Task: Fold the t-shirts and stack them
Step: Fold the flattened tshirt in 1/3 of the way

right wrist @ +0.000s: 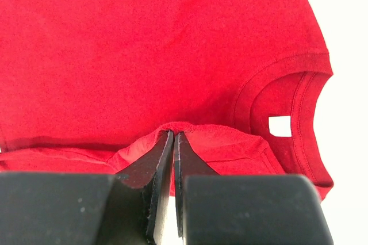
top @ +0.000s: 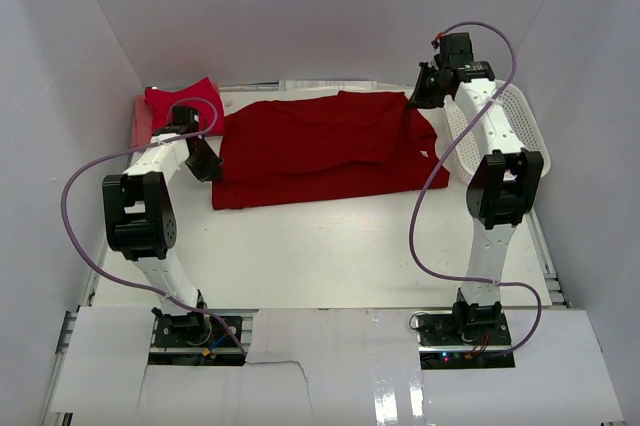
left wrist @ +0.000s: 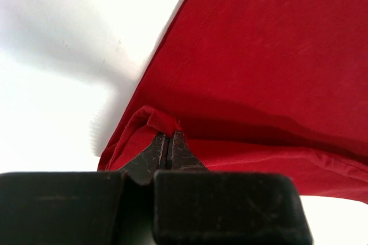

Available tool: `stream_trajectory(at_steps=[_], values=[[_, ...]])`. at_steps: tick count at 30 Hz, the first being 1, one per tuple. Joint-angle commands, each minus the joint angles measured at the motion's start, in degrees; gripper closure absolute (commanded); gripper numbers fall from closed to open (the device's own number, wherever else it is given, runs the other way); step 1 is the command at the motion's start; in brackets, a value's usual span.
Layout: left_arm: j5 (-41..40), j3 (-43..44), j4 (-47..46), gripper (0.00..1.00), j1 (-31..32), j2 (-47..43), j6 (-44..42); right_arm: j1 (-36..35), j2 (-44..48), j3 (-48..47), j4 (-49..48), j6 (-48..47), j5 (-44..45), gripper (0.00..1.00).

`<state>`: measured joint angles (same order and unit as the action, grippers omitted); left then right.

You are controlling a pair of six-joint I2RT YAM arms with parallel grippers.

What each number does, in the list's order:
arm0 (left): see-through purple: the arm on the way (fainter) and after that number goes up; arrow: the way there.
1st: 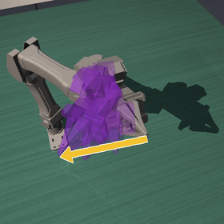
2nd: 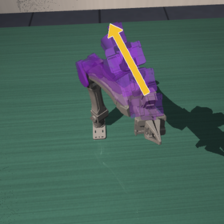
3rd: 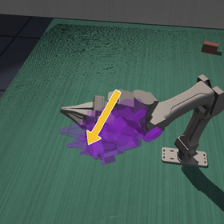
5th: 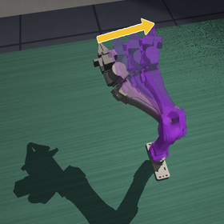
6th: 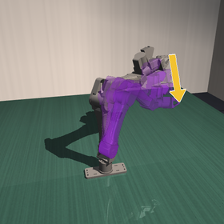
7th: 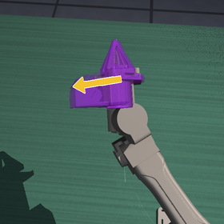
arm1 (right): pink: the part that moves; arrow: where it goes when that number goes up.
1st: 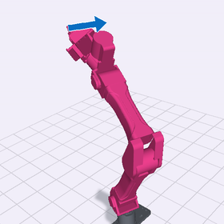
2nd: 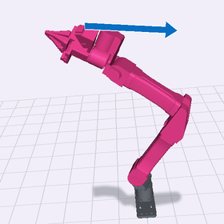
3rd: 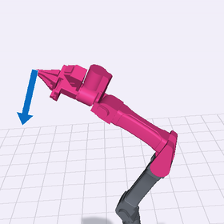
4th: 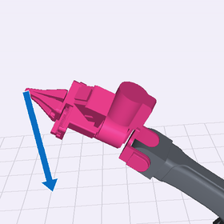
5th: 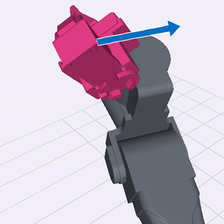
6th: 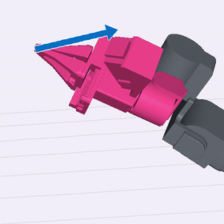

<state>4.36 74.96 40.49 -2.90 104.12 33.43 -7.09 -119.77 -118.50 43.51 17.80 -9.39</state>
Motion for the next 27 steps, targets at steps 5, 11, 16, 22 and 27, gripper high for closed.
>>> stream_trajectory(at_steps=[5, 11, 16, 22, 27], values=[[0.74, 4.14, 0.38, 1.0, -0.44, 1.17, -0.91, 0.32, -3.28, -4.81, -0.61, 0.39, -1.51, 0.91], [0.56, 4.41, 0.29, 0.54, -0.44, 1.79, -1.26, 0.32, -5.21, -6.13, -2.02, 0.65, -1.6, 0.52], [-2.07, 5.02, 0.2, 0.02, -1.15, -1.27, -1.26, 0.32, -1.19, -2.8, -4.65, -0.22, 1.56, 0.03], [-9.36, 1.78, -0.68, 0.02, 2.61, -12.42, -4.24, -0.46, 12.61, 18.27, -7.47, -2.68, 7.09, 0.02], [-12.54, -3.22, 0.91, 0.02, 10.18, -13.15, -3.99, -0.99, 18.5, 36.37, -8.69, -2.86, 12.54, 0.08]])
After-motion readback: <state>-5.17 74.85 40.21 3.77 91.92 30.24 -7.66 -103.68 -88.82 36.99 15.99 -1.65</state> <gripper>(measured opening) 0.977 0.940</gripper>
